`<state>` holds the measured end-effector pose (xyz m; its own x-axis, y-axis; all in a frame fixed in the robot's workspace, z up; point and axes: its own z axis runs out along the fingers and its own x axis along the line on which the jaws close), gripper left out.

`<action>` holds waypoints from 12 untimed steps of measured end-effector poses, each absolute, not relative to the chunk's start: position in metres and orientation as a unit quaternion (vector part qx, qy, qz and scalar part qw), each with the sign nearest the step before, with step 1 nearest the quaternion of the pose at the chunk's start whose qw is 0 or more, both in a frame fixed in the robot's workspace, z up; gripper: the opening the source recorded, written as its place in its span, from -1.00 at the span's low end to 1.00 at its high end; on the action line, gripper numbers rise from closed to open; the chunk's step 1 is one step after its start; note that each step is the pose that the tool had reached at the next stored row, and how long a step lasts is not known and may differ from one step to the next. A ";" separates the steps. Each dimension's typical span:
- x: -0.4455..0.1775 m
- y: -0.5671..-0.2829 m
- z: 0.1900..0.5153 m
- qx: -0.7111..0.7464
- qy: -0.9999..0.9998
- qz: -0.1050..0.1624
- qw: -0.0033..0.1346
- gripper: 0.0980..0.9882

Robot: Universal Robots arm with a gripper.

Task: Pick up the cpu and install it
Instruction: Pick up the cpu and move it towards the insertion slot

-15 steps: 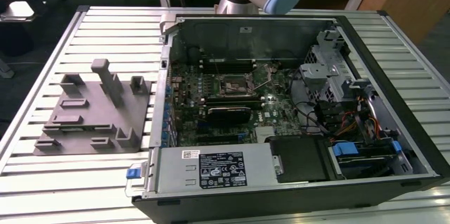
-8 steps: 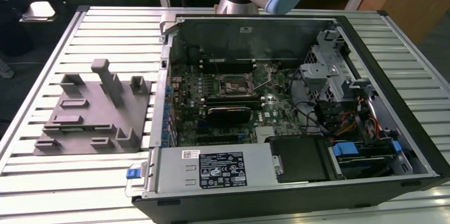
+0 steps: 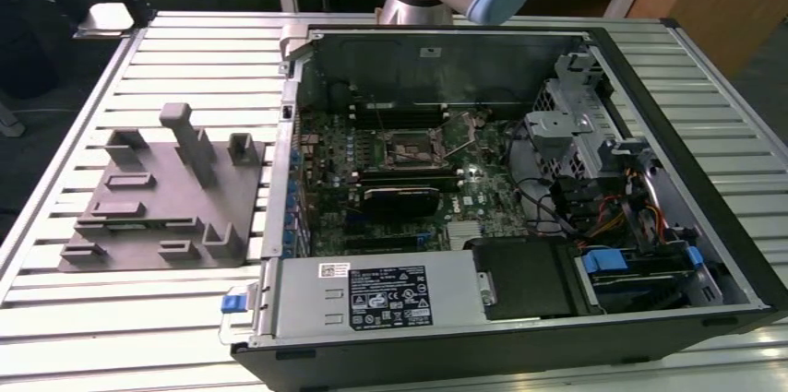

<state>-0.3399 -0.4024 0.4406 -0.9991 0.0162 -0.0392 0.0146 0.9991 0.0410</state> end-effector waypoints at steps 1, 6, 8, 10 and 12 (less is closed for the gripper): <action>-0.336 -0.402 0.441 0.008 1.000 0.020 0.020 0.00; -0.316 -0.402 0.441 0.008 1.000 0.020 0.020 0.00; -0.308 -0.402 0.441 0.008 1.000 0.020 0.020 0.00; -0.301 -0.402 0.441 0.008 1.000 0.020 0.020 0.00; -0.292 -0.402 0.441 0.008 1.000 0.020 0.020 0.00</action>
